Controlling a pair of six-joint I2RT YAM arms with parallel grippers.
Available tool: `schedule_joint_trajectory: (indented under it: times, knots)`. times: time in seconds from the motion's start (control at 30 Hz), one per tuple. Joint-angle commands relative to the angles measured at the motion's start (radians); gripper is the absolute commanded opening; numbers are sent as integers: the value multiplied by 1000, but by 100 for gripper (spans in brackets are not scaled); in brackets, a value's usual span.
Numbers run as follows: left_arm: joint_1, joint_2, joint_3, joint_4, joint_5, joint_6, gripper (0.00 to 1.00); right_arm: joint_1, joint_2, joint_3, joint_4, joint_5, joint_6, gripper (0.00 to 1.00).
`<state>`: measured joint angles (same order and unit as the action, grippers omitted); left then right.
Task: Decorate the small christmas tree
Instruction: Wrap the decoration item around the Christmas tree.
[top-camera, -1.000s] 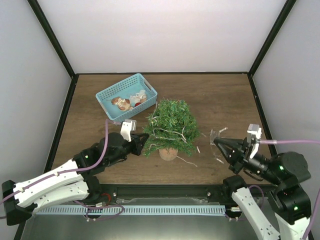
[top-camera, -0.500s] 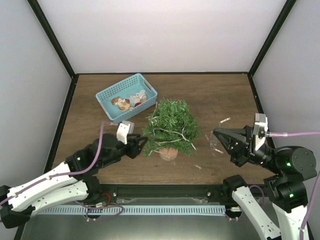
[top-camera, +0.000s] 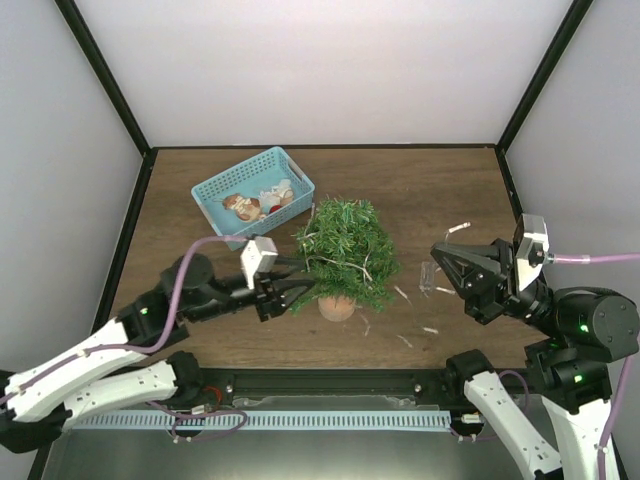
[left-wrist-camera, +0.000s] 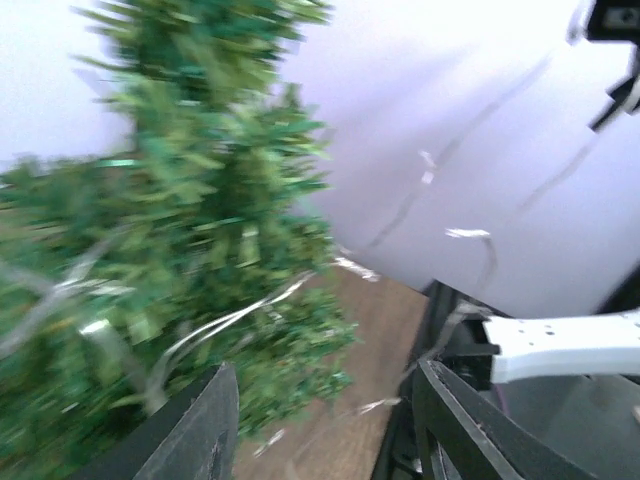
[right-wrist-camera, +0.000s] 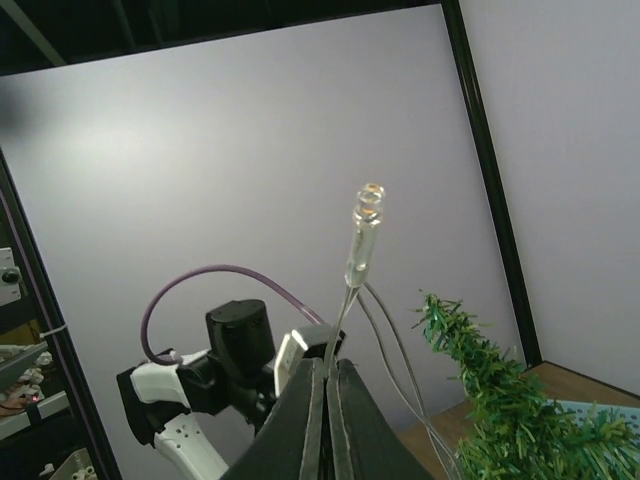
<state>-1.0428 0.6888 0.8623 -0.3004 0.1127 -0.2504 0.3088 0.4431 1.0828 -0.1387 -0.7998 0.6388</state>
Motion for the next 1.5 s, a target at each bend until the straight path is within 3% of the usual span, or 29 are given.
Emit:
schedule_joint_trajectory:
  times: [0.0,0.2,0.47,0.77,1.03,1.47]
  knots:
    - [-50,121,0,220,204,47,49,-5,12,53,48,7,22,1]
    - [-247,252,33,332,112,128,50,-6,30,80,80,5,43,1]
    - [-356,396,20,477,3,94,55,-6,30,96,100,9,49,1]
    - [-464,505,23,559,-103,164,55,-6,31,107,104,17,39,1]
    - [-496,590,15,632,-285,219,56,-5,21,109,117,20,49,1]
    - [-496,718,17,667,-251,224,54,-5,14,127,113,34,48,1]
